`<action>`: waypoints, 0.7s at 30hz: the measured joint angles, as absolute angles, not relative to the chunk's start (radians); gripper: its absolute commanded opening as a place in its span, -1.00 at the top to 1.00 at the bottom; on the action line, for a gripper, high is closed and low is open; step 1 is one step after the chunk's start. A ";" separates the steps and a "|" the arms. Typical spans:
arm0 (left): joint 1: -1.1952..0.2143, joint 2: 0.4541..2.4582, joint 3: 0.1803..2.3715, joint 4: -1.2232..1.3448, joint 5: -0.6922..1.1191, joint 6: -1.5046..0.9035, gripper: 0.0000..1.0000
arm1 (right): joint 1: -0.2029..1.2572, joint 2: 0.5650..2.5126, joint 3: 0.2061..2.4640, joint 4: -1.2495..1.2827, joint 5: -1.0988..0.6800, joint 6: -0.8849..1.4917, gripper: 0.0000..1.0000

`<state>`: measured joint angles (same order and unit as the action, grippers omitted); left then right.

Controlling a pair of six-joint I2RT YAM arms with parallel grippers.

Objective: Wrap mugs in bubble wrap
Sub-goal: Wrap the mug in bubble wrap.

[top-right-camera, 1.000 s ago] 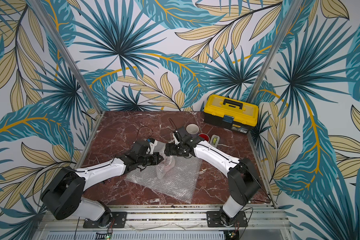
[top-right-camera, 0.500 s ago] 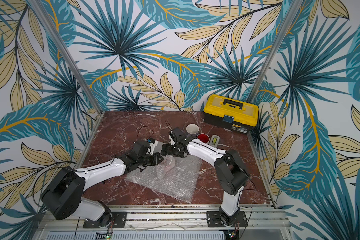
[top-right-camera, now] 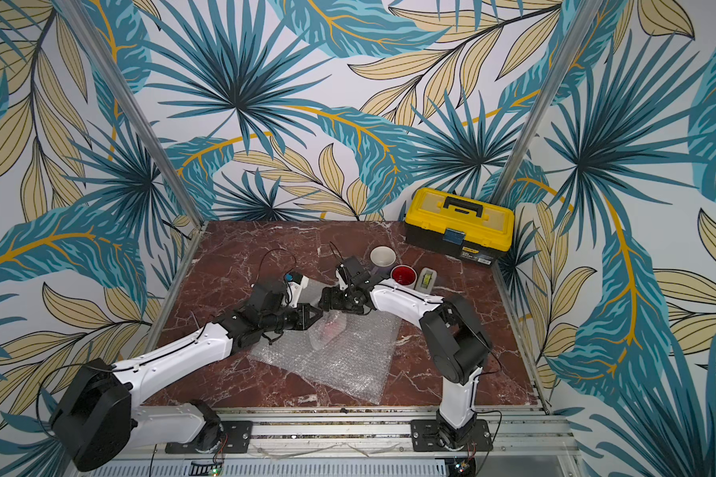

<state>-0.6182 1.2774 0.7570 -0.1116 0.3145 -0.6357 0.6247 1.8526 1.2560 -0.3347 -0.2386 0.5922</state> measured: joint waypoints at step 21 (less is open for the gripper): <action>-0.619 1.419 0.787 -0.252 -0.020 -0.844 -0.68 | 0.628 1.814 1.159 -0.268 -0.271 0.619 -0.75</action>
<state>-0.6186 1.4185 0.7868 -0.2520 -0.0204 -0.8440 0.6285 1.8137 1.1587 -0.2676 -0.2707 0.6193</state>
